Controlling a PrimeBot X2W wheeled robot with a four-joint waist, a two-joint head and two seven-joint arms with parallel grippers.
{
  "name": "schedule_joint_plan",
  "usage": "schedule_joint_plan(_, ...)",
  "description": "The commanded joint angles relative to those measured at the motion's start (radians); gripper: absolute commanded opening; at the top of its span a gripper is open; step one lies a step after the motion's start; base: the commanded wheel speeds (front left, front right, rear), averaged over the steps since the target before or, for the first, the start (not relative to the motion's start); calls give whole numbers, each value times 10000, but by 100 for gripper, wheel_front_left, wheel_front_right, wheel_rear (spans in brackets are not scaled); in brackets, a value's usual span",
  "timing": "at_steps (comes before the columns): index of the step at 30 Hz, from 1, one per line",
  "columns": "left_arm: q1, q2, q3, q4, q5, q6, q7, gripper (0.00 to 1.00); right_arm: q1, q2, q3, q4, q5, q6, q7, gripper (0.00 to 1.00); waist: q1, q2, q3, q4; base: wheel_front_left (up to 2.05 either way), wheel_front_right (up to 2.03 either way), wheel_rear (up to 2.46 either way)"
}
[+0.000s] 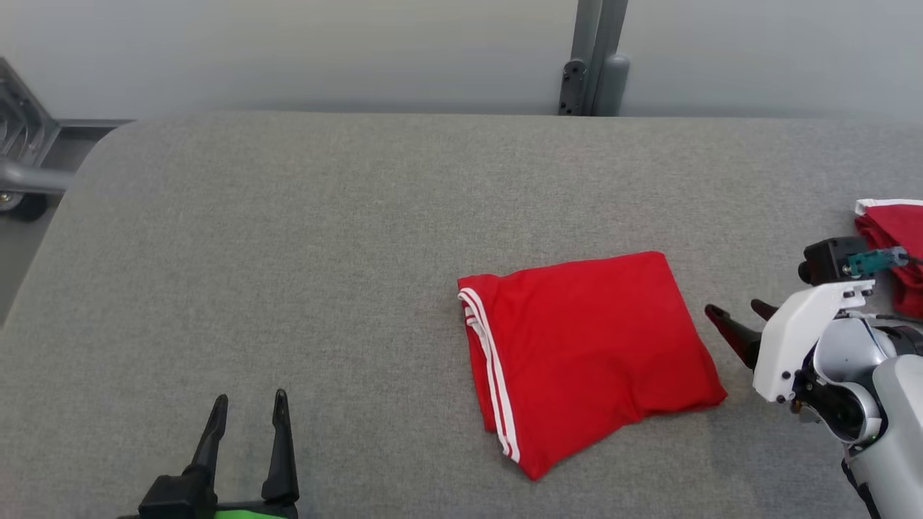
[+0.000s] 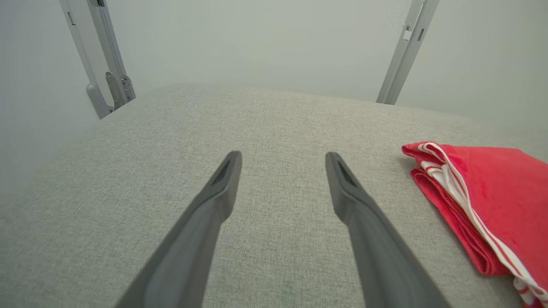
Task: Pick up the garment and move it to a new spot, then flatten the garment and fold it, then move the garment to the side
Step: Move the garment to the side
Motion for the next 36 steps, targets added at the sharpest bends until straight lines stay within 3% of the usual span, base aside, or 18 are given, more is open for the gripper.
schedule_joint_plan(1,-250,17,-74,-9,-142,93,-26,100,-323,114,-71,259,-15,2,141,100,0,-1,790,697,0,0,0)
schedule_joint_plan(9,-727,17,-444,-88,-329,347,-24,100,-1262,868,-192,2381,-549,4,64,100,0,-1,1487,1106,0,0,0)
schedule_joint_plan(10,-770,15,-446,-113,-355,374,-24,100,-1372,910,-125,2497,-617,2,-79,86,0,-1,1536,1074,0,0,0)
schedule_joint_plan(11,-814,15,-433,-153,-377,398,-26,100,-1449,1022,-79,2541,-513,2,-238,0,0,-1,1574,1001,0,0,0)
schedule_joint_plan(14,-863,17,-368,-285,-423,457,-26,100,-1678,1082,70,2312,-135,2,-640,0,0,-1,1648,576,0,0,0)
schedule_joint_plan(16,-915,15,-316,-406,-427,470,-23,100,-1956,940,209,1819,229,2,-930,0,0,-1,1742,-84,0,0,0)
schedule_joint_plan(19,-1086,17,-297,-451,-215,354,-24,100,-2451,388,183,1029,611,1,-825,0,0,-1,1938,-1058,0,0,0)
schedule_joint_plan(23,-1477,18,-313,-423,33,188,-24,100,-3261,-347,-146,449,689,2,-295,0,0,-1,2201,-1860,0,0,0)
schedule_joint_plan(28,-2012,20,-503,-392,160,27,-24,100,-4132,-992,-591,102,574,2,545,0,0,-1,2572,-2254,0,0,0)
schedule_joint_plan(36,-2451,25,-726,-211,390,-150,-24,100,-5499,-1411,-1317,467,184,2,1272,0,0,-1,3103,-2194,0,0,0)
